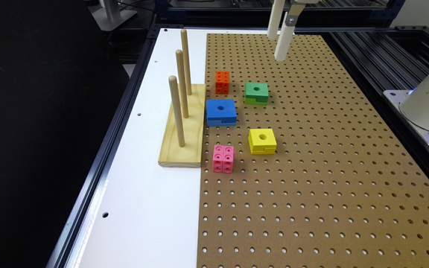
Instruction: Pick up blue block.
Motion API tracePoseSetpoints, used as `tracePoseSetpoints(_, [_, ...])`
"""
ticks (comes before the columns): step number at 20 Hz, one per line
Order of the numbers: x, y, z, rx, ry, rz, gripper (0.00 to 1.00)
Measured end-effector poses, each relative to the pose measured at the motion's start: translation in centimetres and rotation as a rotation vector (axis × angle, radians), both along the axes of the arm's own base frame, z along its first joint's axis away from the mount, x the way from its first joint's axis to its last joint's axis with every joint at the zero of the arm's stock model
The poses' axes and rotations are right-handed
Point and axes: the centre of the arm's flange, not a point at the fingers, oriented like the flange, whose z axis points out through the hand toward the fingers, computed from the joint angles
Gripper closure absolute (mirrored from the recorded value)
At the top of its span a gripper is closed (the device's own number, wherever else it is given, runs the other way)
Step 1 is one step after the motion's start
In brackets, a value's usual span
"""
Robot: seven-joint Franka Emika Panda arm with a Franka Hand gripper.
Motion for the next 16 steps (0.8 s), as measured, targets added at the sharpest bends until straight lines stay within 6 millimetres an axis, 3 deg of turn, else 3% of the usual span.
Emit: tracePoseSetpoints(16, [5.1,-0.5,-0.5,0.008,-0.003,-0.009,0.0])
